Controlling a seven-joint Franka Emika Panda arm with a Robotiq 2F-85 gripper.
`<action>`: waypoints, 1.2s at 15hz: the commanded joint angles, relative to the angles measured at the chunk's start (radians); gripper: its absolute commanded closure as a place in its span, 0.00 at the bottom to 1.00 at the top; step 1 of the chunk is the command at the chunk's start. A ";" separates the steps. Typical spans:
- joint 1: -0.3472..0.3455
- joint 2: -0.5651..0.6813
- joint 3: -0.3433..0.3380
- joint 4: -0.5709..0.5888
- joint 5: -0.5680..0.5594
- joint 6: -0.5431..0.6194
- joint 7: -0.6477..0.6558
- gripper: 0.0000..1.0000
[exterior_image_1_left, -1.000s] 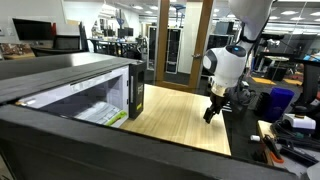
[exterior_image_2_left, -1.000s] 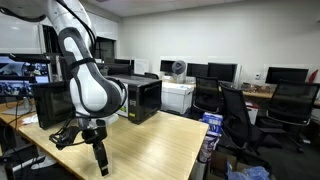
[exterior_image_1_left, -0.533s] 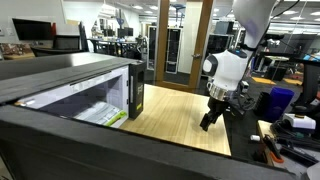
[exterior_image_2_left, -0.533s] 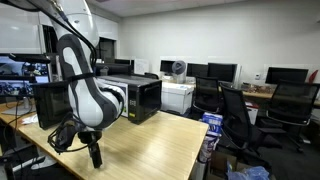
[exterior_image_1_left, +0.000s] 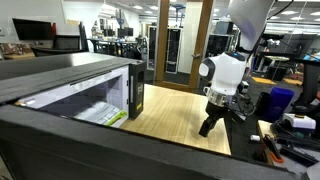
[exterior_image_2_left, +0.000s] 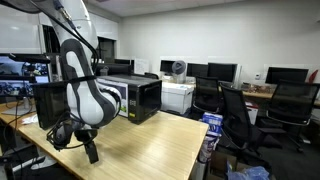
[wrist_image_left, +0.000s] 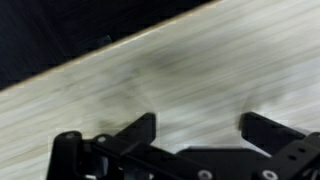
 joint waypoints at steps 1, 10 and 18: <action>0.177 0.014 -0.121 -0.026 0.000 0.000 0.050 0.00; 0.531 0.007 -0.417 -0.056 -0.010 0.000 0.054 0.00; 0.555 -0.068 -0.470 -0.077 -0.004 0.001 -0.001 0.00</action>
